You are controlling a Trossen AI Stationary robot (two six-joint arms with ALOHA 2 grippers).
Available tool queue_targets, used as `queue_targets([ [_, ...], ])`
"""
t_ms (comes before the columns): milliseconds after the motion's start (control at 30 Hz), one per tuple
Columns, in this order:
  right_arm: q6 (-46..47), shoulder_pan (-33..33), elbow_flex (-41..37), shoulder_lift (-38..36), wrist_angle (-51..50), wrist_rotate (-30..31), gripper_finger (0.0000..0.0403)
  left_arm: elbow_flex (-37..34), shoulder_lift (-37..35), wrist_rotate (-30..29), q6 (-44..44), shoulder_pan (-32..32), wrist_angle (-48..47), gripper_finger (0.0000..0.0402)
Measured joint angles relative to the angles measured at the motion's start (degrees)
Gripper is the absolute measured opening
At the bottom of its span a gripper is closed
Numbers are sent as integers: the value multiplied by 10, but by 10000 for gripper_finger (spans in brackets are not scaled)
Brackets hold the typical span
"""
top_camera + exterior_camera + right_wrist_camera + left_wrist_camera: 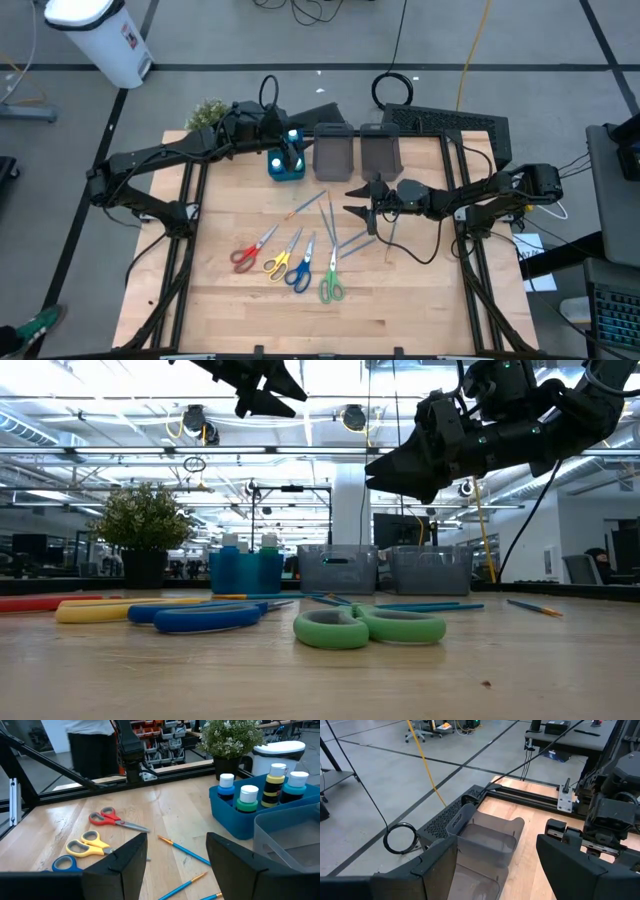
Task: Pick & Place Paint Supplies
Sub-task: Put the red scissors into the left black bin
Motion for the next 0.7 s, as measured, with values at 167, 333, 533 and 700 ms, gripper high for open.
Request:
queue_targets([
  [167, 20, 0, 0, 0, 0, 0, 196, 0, 0, 0, 0, 0, 0, 280],
  [333, 56, 0, 0, 0, 0, 0, 196, 0, 0, 0, 0, 0, 0, 280],
  [533, 64, 1, 0, 0, 0, 0, 196, 0, 0, 0, 0, 0, 0, 280],
  [700, 64, 1, 0, 0, 0, -1, 196, 0, 0, 0, 0, 0, 0, 280],
])
